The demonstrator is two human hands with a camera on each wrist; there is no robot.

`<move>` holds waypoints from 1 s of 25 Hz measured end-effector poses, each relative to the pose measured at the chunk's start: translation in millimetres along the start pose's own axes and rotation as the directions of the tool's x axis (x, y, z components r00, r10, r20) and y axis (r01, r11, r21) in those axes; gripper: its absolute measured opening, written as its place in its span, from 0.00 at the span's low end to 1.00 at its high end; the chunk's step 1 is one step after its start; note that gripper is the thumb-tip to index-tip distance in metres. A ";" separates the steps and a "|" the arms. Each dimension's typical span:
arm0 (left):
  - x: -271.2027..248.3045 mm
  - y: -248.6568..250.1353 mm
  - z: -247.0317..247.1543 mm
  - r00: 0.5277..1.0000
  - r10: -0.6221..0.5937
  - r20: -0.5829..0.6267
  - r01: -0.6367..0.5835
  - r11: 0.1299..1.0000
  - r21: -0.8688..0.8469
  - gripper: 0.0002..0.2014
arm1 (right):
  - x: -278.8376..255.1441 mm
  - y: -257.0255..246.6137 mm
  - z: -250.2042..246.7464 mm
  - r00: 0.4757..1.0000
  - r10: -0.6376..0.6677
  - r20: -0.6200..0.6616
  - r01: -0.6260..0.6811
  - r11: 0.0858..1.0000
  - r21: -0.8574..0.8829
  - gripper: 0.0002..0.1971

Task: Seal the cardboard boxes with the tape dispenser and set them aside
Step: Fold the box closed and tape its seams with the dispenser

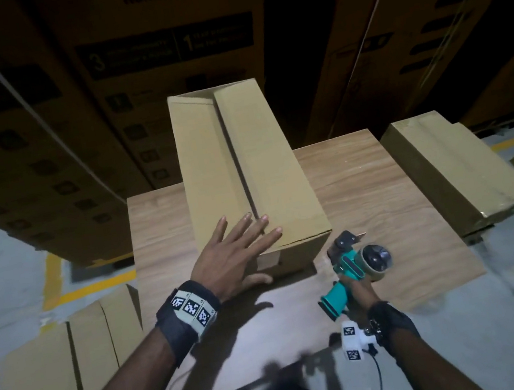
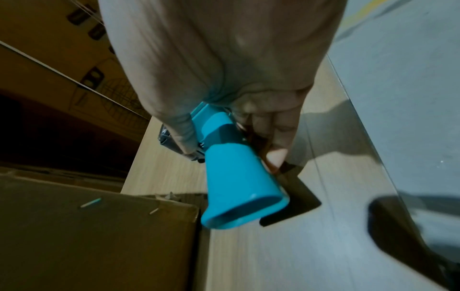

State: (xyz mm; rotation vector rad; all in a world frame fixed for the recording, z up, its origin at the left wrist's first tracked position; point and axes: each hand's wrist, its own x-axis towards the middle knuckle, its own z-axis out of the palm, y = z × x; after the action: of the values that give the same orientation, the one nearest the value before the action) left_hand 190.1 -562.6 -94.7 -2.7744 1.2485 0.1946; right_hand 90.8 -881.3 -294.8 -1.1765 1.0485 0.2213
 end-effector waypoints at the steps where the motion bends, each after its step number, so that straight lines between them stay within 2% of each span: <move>1: -1.9 3.1 2.2 0.998 -0.060 -0.033 0.058 0.998 -0.034 0.39 | -12.0 -5.9 4.9 1.000 -0.008 -0.028 0.008 1.000 -0.009 0.25; 3: -2.4 6.0 4.3 0.988 -0.138 -0.075 0.136 0.990 -0.033 0.36 | -24.6 -11.8 7.6 0.995 -0.045 -0.092 0.041 0.998 -0.040 0.23; 5: -1.1 3.7 8.1 0.985 -0.117 -0.126 0.121 0.992 0.021 0.37 | -33.7 -11.3 3.4 0.991 -0.030 -0.133 0.030 1.000 -0.004 0.21; 9: -1.9 -3.7 7.7 0.993 -0.078 -0.093 0.086 0.993 0.083 0.51 | -73.5 -7.3 -7.2 0.987 -0.075 -0.144 0.079 0.997 0.018 0.10; 12: -2.1 -8.2 8.4 0.997 -0.017 -0.078 0.026 0.993 0.111 0.49 | -112.8 -7.2 -8.5 0.978 -0.162 -0.134 0.174 0.982 0.077 0.17; 16: -16.1 -42.6 26.0 0.980 0.087 -0.179 -0.061 0.987 0.151 0.46 | -176.7 -19.5 1.3 0.923 -0.356 -0.146 0.368 0.927 0.068 0.21; 19: -30.5 -67.3 26.3 0.959 0.188 -0.211 -0.152 0.972 0.178 0.42 | -214.4 -40.3 6.2 0.842 -0.537 -0.063 0.536 0.844 -0.021 0.20; 20: -35.6 -65.6 21.3 0.957 0.169 -0.238 -0.147 0.983 0.105 0.41 | -223.0 -46.7 9.2 0.814 -0.581 -0.002 0.580 0.813 -0.054 0.21; 21: -40.0 -57.6 15.2 0.955 0.093 -0.283 -0.114 0.992 -0.061 0.39 | -229.8 -52.3 12.9 0.781 -0.622 0.061 0.625 0.775 -0.092 0.22; 22: -45.1 -45.8 7.9 0.943 -0.053 -0.329 -0.059 0.945 -0.321 0.37 | -235.6 -58.3 18.2 0.734 -0.665 0.136 0.679 0.719 -0.152 0.23; 23: -49.9 -33.4 -0.4 0.906 -0.248 -0.342 -0.011 0.796 -0.605 0.35 | -239.3 -64.0 24.5 0.669 -0.711 0.217 0.743 0.626 -0.237 0.23; 24: -54.0 -21.2 -10.0 0.854 -0.438 -0.281 0.009 0.552 -0.834 0.33 | -241.2 -68.9 31.7 0.587 -0.754 0.295 0.802 0.493 -0.337 0.21; 25: -58.1 -11.1 -22.3 0.813 -0.564 -0.143 0.019 0.271 -0.962 0.30 | -241.6 -73.3 41.1 0.501 -0.784 0.366 0.840 0.340 -0.422 0.19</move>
State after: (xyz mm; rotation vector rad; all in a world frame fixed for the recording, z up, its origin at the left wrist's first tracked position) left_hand 162.0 -515.4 -63.4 -4.3044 0.5917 0.3039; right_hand 30.4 -791.6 -63.0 -2.0924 0.1439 -0.2552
